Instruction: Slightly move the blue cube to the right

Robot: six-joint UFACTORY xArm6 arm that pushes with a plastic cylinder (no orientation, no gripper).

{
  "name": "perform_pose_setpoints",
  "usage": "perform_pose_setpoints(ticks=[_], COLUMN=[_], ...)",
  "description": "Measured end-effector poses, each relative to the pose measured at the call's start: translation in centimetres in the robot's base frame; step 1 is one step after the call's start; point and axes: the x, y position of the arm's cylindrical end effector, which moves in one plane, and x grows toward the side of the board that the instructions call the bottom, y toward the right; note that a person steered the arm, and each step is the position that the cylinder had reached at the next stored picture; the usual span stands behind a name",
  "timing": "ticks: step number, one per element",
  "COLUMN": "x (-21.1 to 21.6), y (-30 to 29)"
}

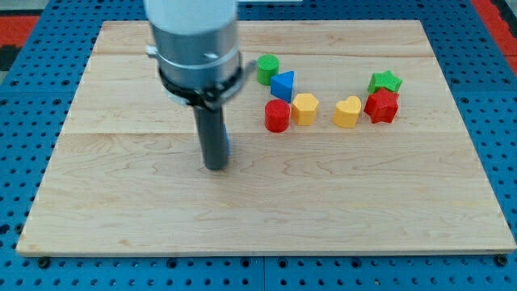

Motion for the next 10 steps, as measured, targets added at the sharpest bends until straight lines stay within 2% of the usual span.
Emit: perform_pose_setpoints(ticks=[1, 2, 3, 5, 6, 7, 8, 9, 10], x=[-3.5, -3.2, -3.7, -4.0, -2.6, 3.1, 3.1, -1.3, -9.6], y=[0.1, -1.8, -9.0, -1.4, -1.8, 0.4, -3.1, -14.5, -19.5])
